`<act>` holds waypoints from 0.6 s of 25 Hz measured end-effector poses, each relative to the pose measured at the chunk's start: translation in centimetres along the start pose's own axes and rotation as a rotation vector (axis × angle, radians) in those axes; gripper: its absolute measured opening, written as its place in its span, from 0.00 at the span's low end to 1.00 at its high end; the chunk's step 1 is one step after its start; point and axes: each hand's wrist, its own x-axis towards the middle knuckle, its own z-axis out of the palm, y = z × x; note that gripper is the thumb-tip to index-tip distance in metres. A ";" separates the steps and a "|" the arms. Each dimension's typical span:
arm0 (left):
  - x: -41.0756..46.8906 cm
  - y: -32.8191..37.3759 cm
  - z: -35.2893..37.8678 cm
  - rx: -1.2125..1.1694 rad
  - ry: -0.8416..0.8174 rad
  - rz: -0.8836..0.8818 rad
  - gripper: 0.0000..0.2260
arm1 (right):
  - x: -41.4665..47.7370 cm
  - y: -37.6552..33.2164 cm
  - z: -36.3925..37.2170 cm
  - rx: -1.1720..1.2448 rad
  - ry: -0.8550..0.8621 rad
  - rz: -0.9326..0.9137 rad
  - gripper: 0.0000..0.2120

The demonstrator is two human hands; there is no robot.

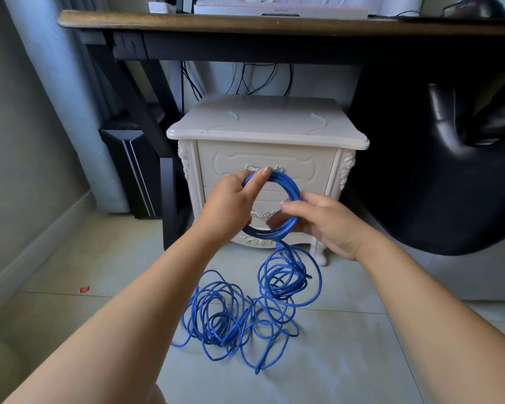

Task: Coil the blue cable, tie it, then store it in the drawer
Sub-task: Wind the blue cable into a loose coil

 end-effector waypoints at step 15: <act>0.0 -0.7 1.3 -0.151 0.257 -0.081 0.26 | 0.2 -0.3 1.5 0.004 0.184 -0.089 0.11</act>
